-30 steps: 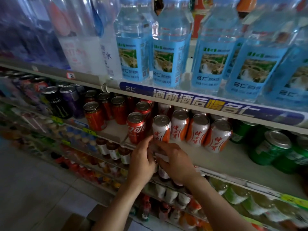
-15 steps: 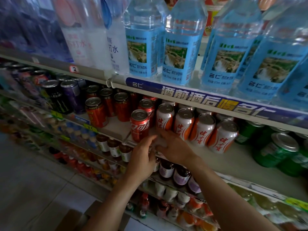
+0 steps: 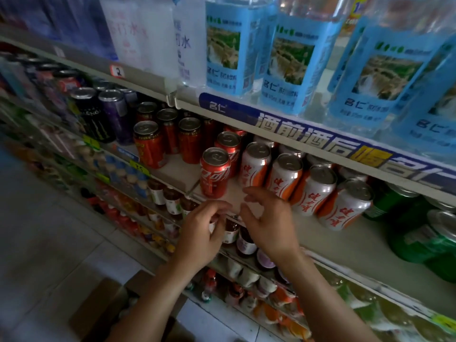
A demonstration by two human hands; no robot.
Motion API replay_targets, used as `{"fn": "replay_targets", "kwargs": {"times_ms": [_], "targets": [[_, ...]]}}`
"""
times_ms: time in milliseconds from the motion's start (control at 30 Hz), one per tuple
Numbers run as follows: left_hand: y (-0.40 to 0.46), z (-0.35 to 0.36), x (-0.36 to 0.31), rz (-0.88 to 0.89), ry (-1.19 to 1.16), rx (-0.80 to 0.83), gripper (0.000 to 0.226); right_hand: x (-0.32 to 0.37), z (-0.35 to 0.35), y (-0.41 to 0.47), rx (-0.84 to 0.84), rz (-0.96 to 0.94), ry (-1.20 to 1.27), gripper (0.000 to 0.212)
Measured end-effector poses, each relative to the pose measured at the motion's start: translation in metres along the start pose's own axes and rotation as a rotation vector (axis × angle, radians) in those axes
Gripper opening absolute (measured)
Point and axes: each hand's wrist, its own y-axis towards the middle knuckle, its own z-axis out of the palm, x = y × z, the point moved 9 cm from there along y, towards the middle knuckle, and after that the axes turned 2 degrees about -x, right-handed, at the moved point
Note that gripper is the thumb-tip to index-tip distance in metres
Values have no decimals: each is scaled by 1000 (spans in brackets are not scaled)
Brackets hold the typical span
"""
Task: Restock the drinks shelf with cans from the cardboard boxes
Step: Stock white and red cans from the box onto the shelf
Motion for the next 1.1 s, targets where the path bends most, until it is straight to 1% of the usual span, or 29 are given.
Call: {"fn": "replay_targets", "kwargs": {"times_ms": [33,67,100,133,200,267,300,367,400,467,500,533,567,600,667,700,733,767,800,833,867,900,933,1000,1033,1100], "targets": [[-6,-2,8,-45,-9,-14,23,10,-7,-6,-68,-30,118,21],[-12,-5,15,-92,-26,-25,20,21,-11,-12,-102,-56,211,13],[-18,-7,26,-139,-46,-30,18,30,-8,-17,-92,-79,284,11],[-27,-10,38,-187,-68,-47,16,37,5,-22,-28,-95,349,11],[-52,-17,73,-322,-105,-89,14,40,48,-32,160,-121,437,15],[-98,-26,123,-509,-55,-119,15,34,111,-51,382,-103,462,17],[-118,-27,143,-602,-25,-112,14,25,134,-60,462,-73,443,15],[-181,-39,191,-822,7,-154,10,6,199,-95,666,-2,407,5],[-224,-48,218,-929,32,-172,10,-2,240,-118,754,47,383,7],[-282,-52,255,-1099,57,-139,10,-31,291,-149,858,163,354,6],[-325,-56,284,-1191,40,-152,8,-48,334,-178,954,221,329,19],[-350,-55,299,-1252,-6,-173,4,-61,357,-195,1008,272,304,28],[-378,-58,322,-1290,-23,-220,6,-70,389,-214,1065,284,245,30],[-396,-62,336,-1319,-32,-277,10,-83,412,-230,1115,308,225,28],[-450,-64,386,-1395,-20,-339,11,-107,487,-277,1233,336,143,20],[-460,-63,398,-1420,-7,-337,11,-118,506,-289,1255,387,118,16],[-481,-62,422,-1443,-27,-373,15,-128,539,-308,1299,402,117,17],[-499,-62,444,-1456,-31,-423,18,-142,569,-321,1285,344,27,22],[-516,-59,465,-1467,-48,-443,16,-151,600,-336,1292,266,-4,25],[-534,-56,490,-1481,-44,-438,9,-160,633,-353,1315,238,-9,27],[-555,-50,516,-1488,-32,-438,7,-173,667,-377,1363,255,8,31],[-559,-49,531,-1479,-36,-427,13,-178,688,-383,1379,286,7,37],[-575,-45,552,-1479,-38,-428,16,-188,716,-399,1403,278,-11,43],[-589,-39,584,-1466,-53,-422,12,-201,754,-411,1397,238,-25,49],[-603,-30,606,-1476,-75,-441,10,-219,779,-423,1381,230,-43,50],[-616,-26,632,-1467,-125,-527,11,-231,813,-435,1394,166,-77,53]]}}
